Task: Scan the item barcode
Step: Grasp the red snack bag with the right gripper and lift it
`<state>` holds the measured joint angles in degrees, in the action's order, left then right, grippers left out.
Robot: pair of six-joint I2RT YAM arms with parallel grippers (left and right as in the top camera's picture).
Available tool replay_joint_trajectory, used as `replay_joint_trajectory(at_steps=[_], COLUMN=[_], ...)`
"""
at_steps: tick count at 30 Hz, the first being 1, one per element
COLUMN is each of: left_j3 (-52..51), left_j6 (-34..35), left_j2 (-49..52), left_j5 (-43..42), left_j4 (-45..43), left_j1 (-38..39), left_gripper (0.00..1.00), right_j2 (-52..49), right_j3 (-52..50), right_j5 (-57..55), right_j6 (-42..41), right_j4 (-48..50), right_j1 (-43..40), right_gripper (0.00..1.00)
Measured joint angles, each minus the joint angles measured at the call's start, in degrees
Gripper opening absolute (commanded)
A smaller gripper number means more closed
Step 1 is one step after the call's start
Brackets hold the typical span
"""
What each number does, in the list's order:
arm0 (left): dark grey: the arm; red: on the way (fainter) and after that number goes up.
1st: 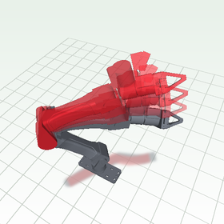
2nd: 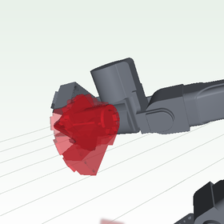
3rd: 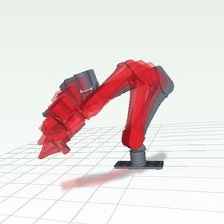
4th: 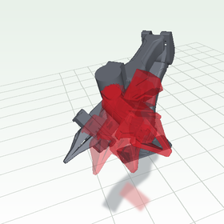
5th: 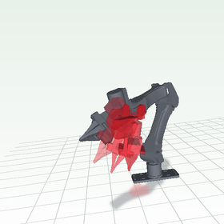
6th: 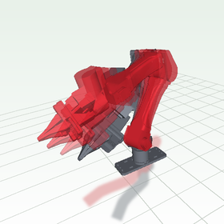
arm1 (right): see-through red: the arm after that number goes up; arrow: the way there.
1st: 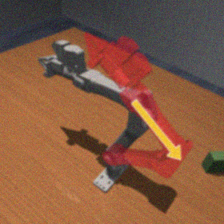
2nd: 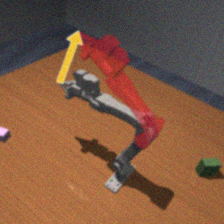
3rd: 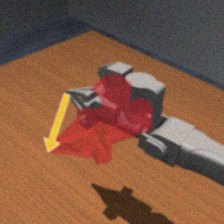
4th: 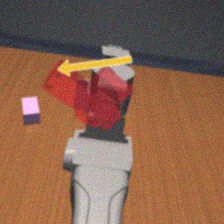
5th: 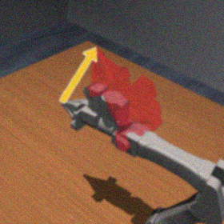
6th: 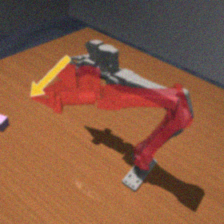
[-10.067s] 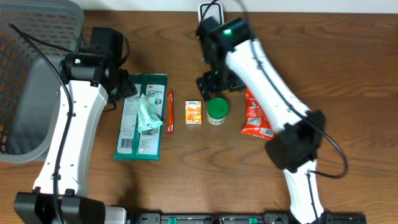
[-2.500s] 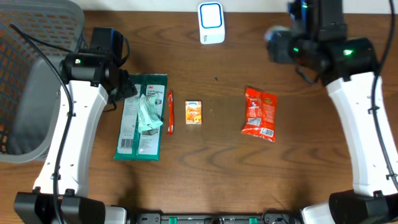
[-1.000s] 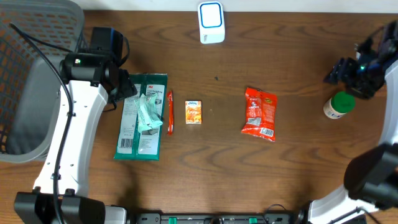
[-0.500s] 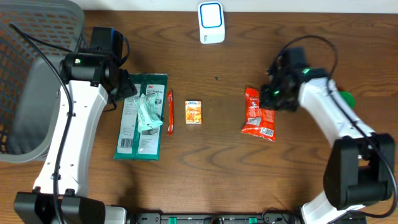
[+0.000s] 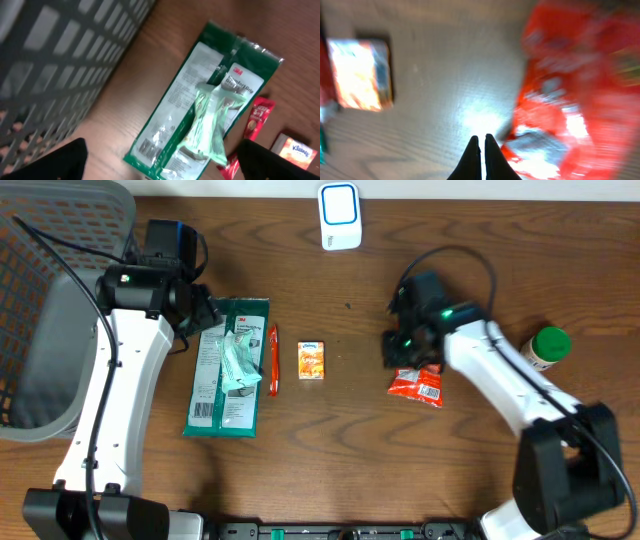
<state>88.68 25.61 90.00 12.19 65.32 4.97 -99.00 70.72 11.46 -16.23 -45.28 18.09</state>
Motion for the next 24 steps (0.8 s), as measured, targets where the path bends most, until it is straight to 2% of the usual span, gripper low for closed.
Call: replay_joint_trajectory(at_steps=[1,2,3,4,5,7,9,11,19,24], left_j3=[0.00,0.00,0.00,0.00,-0.09,-0.81,-2.80,-5.44,-11.19,-11.52], left_j6=[0.04,0.09,-0.09,0.22,0.28,-0.07,0.31,0.26,0.31,0.33], left_j2=[0.00,0.00,0.00,0.00,0.00,0.00,0.00,0.00,0.31,2.95], left_j5=[-0.70,-2.21,-4.55,-6.75,-9.66,-14.29,-17.88,-20.50,-23.45,-23.91], left_j4=[-0.46,0.39,0.81,0.52,0.15,-1.18,-3.98,-6.58,-21.16,-26.10], left_j1=[0.00,0.00,0.00,0.00,0.07,0.96,3.34,7.32,22.14,29.18], left_gripper=[0.85,0.58,0.50,0.50,0.64,0.64,0.51,0.46,0.46,0.46], right_j2=[0.98,1.53,1.60,1.55,1.44,1.09,0.17,-1.01,-0.63,-0.20], right_j3=[1.11,1.38,1.36,1.11,0.35,-1.36,-3.72,-6.47,-13.49,-15.34], right_j5=[-0.02,-0.20,-0.37,-0.59,-0.83,-0.92,-0.90,-0.85,0.22,8.39], right_j6=[0.13,0.15,0.13,0.15,0.15,0.15,0.15,0.15,-1.01,-1.40], right_j4=[-0.37,-0.66,-1.11,-1.22,-1.25,-0.74,0.63,2.38,9.97,10.93], right_j1=[-2.40,-4.48,-6.12,-7.39,-8.70,-9.77,-9.94,-9.92,-8.26,-5.05], right_gripper=[0.01,0.01,0.01,0.01,0.01,0.01,0.01,0.01,0.01,0.04])
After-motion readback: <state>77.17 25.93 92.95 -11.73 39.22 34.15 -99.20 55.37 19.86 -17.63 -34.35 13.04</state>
